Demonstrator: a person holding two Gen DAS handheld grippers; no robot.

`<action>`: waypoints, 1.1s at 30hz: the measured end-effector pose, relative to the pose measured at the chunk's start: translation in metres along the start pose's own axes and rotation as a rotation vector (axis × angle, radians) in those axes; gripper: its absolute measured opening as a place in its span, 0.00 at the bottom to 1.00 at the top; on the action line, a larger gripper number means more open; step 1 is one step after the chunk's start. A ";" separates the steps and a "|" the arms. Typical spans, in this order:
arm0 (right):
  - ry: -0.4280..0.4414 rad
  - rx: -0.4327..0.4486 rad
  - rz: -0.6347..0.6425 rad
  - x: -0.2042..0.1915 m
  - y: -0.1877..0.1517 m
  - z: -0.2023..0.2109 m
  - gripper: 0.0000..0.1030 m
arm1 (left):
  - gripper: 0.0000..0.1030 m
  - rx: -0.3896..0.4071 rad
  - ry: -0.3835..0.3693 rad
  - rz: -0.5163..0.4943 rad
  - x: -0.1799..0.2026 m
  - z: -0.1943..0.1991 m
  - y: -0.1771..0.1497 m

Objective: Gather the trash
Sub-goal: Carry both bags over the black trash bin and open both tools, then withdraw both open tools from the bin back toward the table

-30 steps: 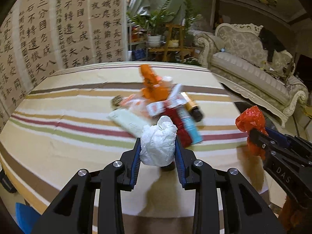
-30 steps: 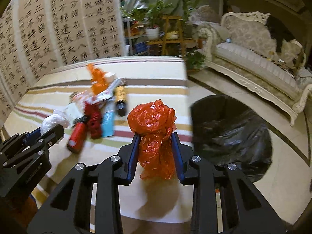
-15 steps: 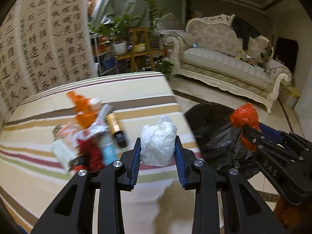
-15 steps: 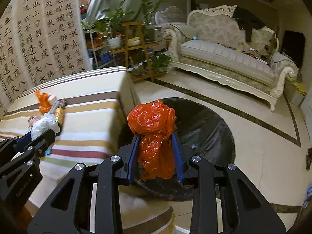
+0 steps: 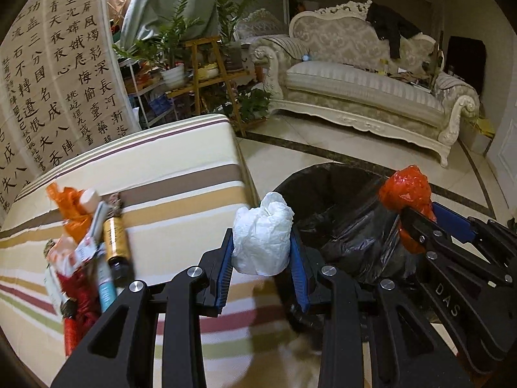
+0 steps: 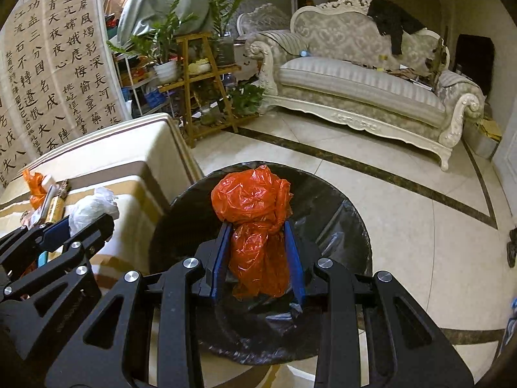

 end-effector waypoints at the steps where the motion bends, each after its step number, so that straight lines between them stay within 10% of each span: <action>1: -0.003 -0.001 -0.004 0.003 0.002 -0.002 0.31 | 0.32 -0.002 0.000 -0.003 0.001 -0.001 0.001; 19: -0.026 -0.009 -0.042 0.016 0.007 -0.015 0.45 | 0.64 -0.012 0.001 0.000 0.008 -0.014 0.008; 33: -0.036 0.007 -0.070 0.017 0.004 0.001 0.62 | 0.71 0.010 0.025 0.032 -0.012 0.004 0.000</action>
Point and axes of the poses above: each gripper's, at about its wrist camera, not at the fingertips, and z roughly against the way its jaws point, x to its right, y to its top, the point moved 8 cm from there along -z, roughly the way its jaws point, and after that the axes turned 8 degrees about -x, right-handed, at the moved point
